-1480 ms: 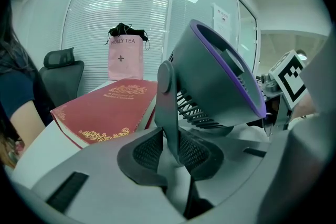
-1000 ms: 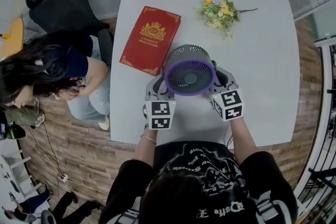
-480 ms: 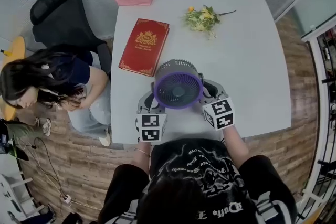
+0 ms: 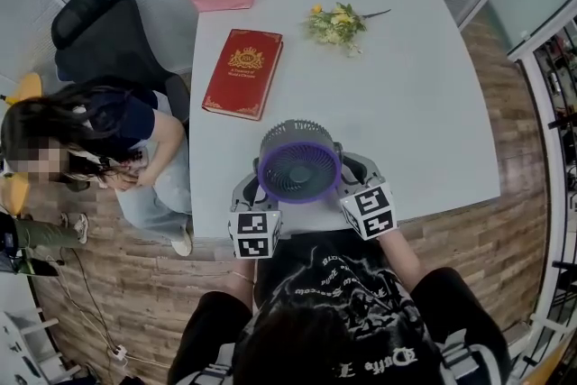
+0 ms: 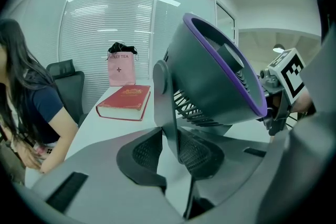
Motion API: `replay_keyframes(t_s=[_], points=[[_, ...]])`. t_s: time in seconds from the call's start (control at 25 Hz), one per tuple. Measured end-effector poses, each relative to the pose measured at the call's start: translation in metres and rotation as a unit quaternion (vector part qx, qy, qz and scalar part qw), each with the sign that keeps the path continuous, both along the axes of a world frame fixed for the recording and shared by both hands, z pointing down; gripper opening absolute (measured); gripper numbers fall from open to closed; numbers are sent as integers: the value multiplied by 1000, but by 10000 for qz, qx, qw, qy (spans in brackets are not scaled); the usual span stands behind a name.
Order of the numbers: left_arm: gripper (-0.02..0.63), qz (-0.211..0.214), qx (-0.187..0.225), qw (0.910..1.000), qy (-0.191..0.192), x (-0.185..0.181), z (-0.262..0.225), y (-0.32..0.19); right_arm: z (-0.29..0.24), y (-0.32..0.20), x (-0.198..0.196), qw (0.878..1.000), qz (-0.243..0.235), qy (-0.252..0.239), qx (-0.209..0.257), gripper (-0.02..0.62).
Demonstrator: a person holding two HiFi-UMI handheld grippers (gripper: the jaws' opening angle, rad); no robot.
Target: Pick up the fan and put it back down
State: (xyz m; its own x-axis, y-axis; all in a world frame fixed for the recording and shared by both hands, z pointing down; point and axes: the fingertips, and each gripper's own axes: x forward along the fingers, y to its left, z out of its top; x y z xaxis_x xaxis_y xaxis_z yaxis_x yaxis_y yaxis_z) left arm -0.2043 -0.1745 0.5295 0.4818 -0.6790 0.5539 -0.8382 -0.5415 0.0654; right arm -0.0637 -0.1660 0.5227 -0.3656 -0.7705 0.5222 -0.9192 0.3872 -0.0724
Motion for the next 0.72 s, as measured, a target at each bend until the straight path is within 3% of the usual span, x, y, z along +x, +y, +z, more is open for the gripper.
replay_keyframes(t_s=[0.16,0.4,0.72], points=[[87,12,-33,9999,151,-3,-3,20,3,21,-3,10000,48,-3,-64,98],[83,118,11,9999,-69,-4,-4,33,2,42,-4,9998,196,52,-68,100],[77,416,-141,9990,1,7,-4,41,1,63,5,9977,657,19,-141,100]])
